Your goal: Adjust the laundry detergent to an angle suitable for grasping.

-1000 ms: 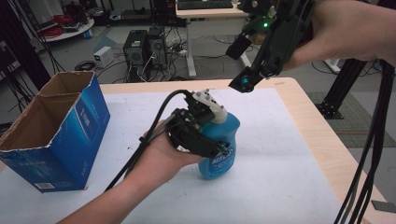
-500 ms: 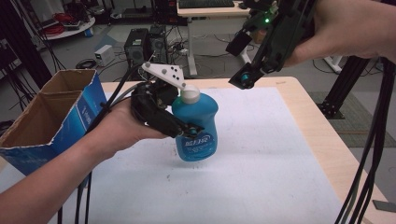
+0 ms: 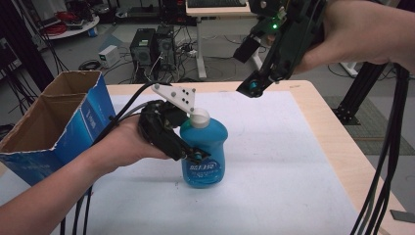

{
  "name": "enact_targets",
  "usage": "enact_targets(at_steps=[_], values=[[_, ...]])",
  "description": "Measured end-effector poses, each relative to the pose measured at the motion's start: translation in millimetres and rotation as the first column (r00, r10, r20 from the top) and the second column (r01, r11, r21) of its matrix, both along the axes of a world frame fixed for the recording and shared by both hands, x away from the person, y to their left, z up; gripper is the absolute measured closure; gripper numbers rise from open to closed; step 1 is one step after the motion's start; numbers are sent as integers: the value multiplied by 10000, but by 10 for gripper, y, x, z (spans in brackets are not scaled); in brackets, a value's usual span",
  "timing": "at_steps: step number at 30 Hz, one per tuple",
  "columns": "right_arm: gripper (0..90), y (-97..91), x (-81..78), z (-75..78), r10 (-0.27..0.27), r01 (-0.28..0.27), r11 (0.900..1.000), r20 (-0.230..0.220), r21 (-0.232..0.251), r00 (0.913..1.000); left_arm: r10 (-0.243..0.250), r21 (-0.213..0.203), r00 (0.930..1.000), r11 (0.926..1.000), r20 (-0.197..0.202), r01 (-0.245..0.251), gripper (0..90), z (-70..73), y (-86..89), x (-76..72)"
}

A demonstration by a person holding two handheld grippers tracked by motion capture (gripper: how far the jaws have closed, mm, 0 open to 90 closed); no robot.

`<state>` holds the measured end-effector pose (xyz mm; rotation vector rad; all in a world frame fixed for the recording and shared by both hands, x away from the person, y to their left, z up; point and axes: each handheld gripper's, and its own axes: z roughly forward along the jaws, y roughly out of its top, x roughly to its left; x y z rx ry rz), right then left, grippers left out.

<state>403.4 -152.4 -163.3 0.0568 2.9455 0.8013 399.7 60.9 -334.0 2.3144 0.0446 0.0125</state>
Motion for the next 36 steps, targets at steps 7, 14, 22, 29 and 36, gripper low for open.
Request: enact_targets(at_steps=[7, 14, 22, 29, 36], values=[[123, 18, 8, -11, 34, -34, 10000, -32, 24, 10000, -69, 186, 10000, 9998, 3, 69, 440, -102, 31, -5], [123, 29, 22, -38, 63, -64, 10000, -73, -50, 10000, -166, 59, 9998, 9998, -50, 167, 438, -167, 59, 3], [123, 25, 26, -39, 49, -49, 10000, -77, -31, 10000, -201, 69, 9997, 9998, 142, 200, 430, -172, 59, -33], [123, 28, 23, -41, 61, -62, 10000, -67, -37, 10000, -136, 232, 9997, 9996, 215, 131, 427, -158, 51, -48], [123, 31, 23, -40, 81, -81, 10000, -65, -37, 9999, 668, 260, 9967, 9973, 461, -680, 317, -28, 146, -103]])
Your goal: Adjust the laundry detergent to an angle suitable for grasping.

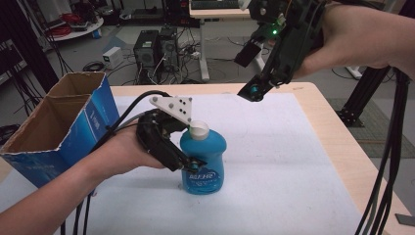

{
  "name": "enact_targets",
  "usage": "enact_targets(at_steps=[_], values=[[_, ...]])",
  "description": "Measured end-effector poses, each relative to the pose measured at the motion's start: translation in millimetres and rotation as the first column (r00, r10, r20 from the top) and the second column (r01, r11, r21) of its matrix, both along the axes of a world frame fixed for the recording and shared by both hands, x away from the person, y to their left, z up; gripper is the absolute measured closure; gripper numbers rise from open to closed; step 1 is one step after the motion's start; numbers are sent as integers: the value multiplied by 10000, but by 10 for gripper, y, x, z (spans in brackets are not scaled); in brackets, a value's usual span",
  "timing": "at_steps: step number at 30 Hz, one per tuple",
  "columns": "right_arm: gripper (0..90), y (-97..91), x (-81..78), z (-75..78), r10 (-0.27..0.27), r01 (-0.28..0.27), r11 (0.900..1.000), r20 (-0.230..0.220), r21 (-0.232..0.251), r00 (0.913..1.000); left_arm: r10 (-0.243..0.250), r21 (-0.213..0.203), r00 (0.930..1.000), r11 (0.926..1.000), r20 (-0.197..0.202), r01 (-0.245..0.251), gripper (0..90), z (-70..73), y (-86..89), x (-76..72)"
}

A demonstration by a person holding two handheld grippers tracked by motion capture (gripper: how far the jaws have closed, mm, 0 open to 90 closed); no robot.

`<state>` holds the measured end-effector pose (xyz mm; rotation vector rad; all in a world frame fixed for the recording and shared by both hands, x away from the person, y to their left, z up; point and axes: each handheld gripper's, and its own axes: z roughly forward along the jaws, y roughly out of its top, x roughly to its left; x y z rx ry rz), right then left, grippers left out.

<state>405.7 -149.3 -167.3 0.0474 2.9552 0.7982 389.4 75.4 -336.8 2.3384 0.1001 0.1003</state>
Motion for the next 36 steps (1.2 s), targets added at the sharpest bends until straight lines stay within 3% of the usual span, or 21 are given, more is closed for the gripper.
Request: enact_targets(at_steps=[1, 5, 7, 9, 14, 18, 20, 21, 26, 29, 34, 36], values=[[123, 0, 0, 0, 0, 0, 10000, 0, 0, 10000, 0, 0, 10000, 10000, 0, 0, 286, 0, 0, 0], [122, 14, 8, -5, 50, -50, 10000, -35, 30, 10000, 742, 535, 9970, 9957, 200, -752, 218, 161, 158, -34], [123, 18, 15, -8, 49, -49, 10000, -36, 23, 10000, 996, 926, 9945, 9905, 311, -1021, 192, 239, 214, -48], [123, 25, 26, -14, 72, -72, 10000, -49, -2, 10000, 1364, 1350, 9894, 9806, 503, -1420, 184, 318, 260, -55], [123, 46, 32, -24, 110, -110, 9999, -81, -9, 9999, 1911, 1240, 9810, 9732, 331, -1938, 184, 504, 391, -41], [123, 53, 28, -27, 133, -134, 9999, -62, -44, 9999, 2143, 1874, 9757, 9576, 448, -2190, 183, 638, 475, 5], [123, 52, 29, -28, 135, -135, 9999, -67, -47, 9999, 2143, 1874, 9757, 9576, 448, -2190, 183, 638, 475, 5], [123, 52, 29, -28, 135, -135, 9999, -67, -47, 9999, 2456, 2474, 9684, 9366, 425, -2483, 183, 723, 544, 67], [122, 43, 38, -36, 59, -59, 10000, -77, -33, 10000, 2917, 3348, 9547, 8953, 579, -2939, 183, 825, 619, 151], [123, 47, 42, -58, 36, -36, 10000, -116, -42, 9999, 3274, 3716, 9424, 8682, 689, -3288, 183, 883, 648, 198], [122, 61, 56, -91, 33, -35, 9999, -155, -116, 9999, 3817, 4004, 9208, 8336, 803, -3805, 183, 957, 710, 275], [123, 64, 63, -93, 18, -20, 9999, -148, -126, 9999, 3961, 4058, 9145, 8247, 824, -3939, 183, 980, 728, 288]])
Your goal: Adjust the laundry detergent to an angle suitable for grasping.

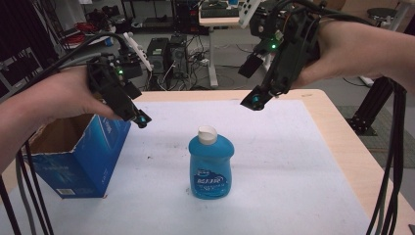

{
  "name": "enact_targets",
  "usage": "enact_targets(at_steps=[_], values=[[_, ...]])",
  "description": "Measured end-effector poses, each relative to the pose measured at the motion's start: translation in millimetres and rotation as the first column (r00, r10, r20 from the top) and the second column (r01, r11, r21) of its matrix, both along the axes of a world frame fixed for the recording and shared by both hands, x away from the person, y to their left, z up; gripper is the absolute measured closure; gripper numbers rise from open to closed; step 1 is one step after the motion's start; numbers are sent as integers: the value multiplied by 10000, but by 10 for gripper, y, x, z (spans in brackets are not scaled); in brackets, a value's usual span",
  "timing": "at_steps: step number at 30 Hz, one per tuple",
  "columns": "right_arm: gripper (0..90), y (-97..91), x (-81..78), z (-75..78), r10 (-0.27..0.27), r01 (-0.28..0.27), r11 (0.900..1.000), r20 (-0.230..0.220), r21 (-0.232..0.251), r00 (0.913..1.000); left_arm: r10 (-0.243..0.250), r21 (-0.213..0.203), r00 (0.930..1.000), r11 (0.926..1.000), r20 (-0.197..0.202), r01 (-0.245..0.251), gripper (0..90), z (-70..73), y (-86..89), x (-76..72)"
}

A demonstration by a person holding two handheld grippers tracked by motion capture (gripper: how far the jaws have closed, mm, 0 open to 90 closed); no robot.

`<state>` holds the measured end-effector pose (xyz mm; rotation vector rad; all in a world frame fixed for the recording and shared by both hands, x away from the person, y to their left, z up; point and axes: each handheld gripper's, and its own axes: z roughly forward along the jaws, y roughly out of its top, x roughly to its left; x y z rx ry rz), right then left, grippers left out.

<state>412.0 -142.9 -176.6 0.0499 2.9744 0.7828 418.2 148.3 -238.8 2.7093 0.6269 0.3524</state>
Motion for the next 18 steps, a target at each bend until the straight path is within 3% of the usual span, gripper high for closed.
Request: enact_targets(at_steps=[14, 18], values=[[122, 22, 18, -25, -65, 65, 9999, -57, -141, 10000, 579, 436, 9981, 9974, -226, -569, 183, 36, 35, 40], [123, 2, 20, -31, -91, 90, 9999, -62, -105, 9999, 568, 307, 9982, 9979, -174, -563, 183, 52, 38, 27]])
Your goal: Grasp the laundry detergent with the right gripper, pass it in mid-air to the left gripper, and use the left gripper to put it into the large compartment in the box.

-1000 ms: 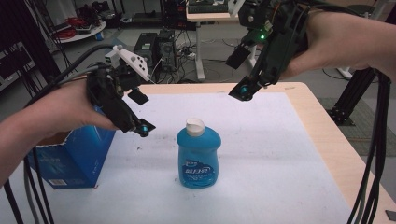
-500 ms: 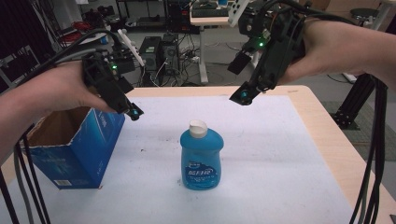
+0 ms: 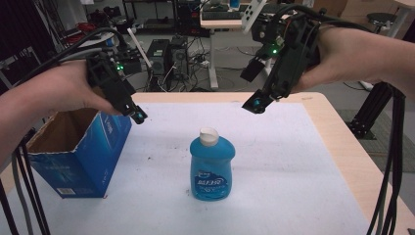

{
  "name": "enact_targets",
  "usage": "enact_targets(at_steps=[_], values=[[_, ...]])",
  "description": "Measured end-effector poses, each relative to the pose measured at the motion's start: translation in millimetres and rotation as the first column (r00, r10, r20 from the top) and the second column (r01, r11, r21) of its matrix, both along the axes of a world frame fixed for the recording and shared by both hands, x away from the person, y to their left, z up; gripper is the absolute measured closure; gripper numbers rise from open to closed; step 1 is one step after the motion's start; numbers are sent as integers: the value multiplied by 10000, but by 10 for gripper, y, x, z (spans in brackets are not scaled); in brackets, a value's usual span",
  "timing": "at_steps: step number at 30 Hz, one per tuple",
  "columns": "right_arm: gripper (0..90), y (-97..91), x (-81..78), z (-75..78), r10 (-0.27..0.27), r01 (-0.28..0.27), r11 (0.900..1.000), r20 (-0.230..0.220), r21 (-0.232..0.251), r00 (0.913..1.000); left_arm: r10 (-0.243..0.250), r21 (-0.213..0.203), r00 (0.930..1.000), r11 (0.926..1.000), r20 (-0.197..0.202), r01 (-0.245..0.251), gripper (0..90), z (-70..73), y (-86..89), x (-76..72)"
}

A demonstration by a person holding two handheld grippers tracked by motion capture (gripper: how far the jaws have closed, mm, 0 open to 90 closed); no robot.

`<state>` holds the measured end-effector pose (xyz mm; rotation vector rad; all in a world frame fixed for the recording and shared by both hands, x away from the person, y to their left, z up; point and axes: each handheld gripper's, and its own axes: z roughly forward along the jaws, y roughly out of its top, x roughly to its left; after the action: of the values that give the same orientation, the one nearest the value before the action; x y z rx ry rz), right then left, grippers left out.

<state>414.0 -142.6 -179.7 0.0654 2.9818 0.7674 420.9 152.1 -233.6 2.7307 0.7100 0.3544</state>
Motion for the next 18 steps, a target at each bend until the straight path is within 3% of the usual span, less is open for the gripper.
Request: enact_targets(at_steps=[8, 18], values=[[123, -72, 27, -15, -138, 138, 9998, -5, 145, 9999, -333, -49, 9994, 9994, -38, 333, 183, 28, -34, 3], [122, -246, 62, -116, -387, 393, 9972, -93, 641, 9992, -374, -206, 9993, 9991, -46, 373, 183, 19, -9, 32]])
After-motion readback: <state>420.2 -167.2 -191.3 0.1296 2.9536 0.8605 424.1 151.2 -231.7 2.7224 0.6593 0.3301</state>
